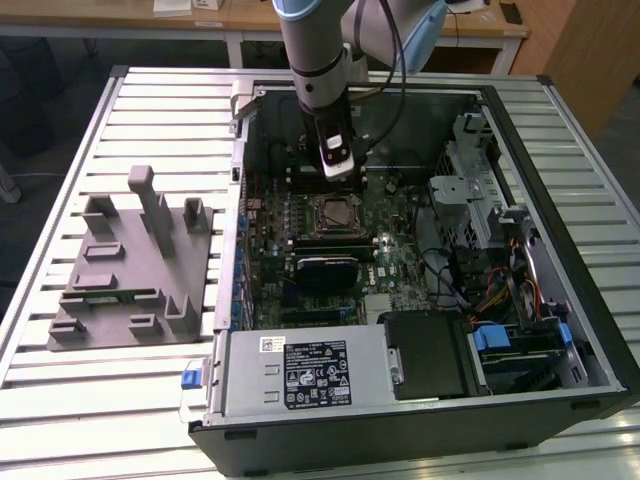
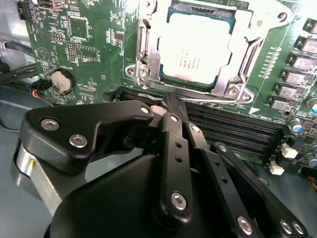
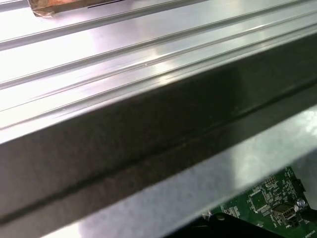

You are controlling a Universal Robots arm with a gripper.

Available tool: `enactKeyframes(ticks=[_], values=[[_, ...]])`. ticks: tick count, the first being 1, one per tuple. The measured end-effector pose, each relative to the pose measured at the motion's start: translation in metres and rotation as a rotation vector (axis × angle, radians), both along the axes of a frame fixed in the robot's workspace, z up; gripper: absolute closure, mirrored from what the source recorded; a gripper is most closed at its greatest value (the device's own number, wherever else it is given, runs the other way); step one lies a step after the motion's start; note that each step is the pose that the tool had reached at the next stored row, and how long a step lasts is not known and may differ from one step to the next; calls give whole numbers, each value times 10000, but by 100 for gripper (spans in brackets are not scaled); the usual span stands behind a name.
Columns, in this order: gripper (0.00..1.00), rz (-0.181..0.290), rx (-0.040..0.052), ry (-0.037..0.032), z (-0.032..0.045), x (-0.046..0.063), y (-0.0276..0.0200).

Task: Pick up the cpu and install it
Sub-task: 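Install the first cpu locking lever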

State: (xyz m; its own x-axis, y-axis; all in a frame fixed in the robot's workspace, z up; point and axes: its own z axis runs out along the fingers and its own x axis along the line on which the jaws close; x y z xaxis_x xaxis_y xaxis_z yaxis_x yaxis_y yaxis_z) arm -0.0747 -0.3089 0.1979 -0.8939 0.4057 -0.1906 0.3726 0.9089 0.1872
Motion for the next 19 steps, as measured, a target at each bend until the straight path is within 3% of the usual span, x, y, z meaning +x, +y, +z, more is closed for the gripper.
enactKeyframes(ticks=[8,19], values=[[89,1,-12,1,-19,0,16],[89,0,-250,1,-50,0,16]])
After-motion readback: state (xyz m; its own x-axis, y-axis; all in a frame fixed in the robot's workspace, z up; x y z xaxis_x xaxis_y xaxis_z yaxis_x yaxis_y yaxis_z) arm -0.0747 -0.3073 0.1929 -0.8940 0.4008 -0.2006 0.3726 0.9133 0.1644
